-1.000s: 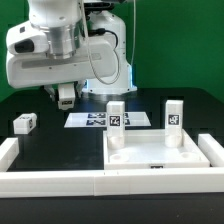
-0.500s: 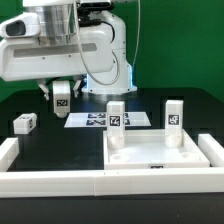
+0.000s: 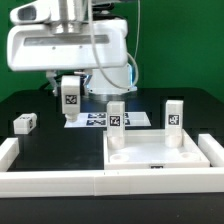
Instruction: Assemble square table
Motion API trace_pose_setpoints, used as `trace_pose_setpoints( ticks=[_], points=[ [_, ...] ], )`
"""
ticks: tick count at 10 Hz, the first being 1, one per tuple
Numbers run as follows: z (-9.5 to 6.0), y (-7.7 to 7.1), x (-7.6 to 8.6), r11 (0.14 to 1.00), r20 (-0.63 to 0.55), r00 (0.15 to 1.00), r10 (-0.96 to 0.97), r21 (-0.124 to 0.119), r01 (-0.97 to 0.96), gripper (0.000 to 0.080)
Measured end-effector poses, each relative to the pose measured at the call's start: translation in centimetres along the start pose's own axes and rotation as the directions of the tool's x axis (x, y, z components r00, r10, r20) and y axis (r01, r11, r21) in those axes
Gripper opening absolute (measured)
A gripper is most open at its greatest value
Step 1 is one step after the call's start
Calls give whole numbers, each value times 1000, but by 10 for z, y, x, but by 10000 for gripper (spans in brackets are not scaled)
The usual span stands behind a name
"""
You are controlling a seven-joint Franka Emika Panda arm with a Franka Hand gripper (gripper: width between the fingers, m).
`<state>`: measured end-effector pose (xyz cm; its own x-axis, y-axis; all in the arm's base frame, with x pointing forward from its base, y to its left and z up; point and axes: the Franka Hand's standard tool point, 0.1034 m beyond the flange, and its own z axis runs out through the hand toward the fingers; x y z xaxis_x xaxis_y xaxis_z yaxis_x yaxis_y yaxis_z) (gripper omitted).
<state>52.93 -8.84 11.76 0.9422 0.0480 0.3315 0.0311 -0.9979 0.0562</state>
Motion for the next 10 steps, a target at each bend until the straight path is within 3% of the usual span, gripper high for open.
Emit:
trace_pose_setpoints(
  ticks=[1,2,4,5,6,7,10],
  points=[
    [-1,14,-6,999,-50,999,-12,-52,9,290],
    [-1,19,-9,998,-67,998,-9,-69,4,290],
    [0,19,-9,997,-69,998,-6,-71,1,290],
    [0,16,-8,998,-70,998,3,-67,-8,290],
    [-2,0,-2,998,-70,997,36,-42,-39,290],
    [-4,-18,12,998,-72,996,60,-13,-61,290],
    [-10,-61,55,987,-109,981,158,44,-154,290]
  ],
)
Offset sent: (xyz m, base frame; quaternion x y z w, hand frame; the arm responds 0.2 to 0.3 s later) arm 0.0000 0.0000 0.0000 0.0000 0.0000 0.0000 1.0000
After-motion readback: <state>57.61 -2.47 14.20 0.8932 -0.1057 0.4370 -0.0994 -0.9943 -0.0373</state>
